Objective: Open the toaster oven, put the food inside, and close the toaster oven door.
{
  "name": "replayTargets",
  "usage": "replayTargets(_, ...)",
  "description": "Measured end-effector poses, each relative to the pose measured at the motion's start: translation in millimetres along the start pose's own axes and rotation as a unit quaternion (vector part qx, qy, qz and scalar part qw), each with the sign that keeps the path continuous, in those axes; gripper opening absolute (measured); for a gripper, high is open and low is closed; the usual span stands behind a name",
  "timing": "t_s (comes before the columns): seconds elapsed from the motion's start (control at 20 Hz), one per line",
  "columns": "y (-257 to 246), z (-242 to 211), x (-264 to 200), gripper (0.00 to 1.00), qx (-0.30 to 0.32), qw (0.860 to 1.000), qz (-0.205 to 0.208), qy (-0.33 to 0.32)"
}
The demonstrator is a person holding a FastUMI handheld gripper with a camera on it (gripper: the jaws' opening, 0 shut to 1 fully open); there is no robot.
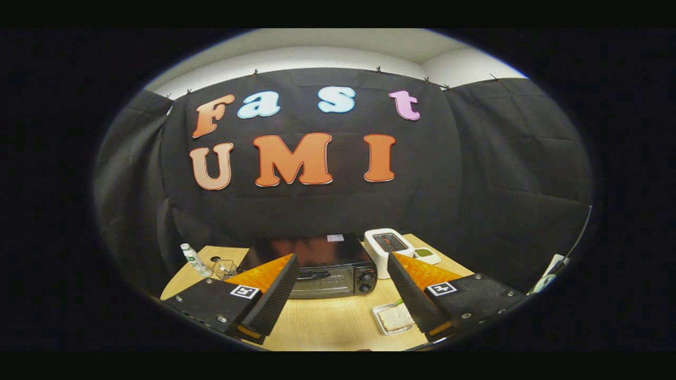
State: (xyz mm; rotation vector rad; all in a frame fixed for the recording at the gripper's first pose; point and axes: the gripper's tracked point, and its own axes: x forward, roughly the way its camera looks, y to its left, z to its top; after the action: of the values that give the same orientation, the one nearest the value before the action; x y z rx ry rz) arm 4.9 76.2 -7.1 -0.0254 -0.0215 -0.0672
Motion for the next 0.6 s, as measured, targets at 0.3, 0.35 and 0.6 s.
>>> replayTargets(0.3,21.3,-6.1,13.0,0.99,0.010,1.000,0.020,0.014)
replayTargets(0.35,23.4,-6.2,19.4,0.99,0.011,1.000,0.018,0.013)
replayTargets(0.6,69.8,-16.1,82.4,0.99,0.052,0.997,0.060,0.024)
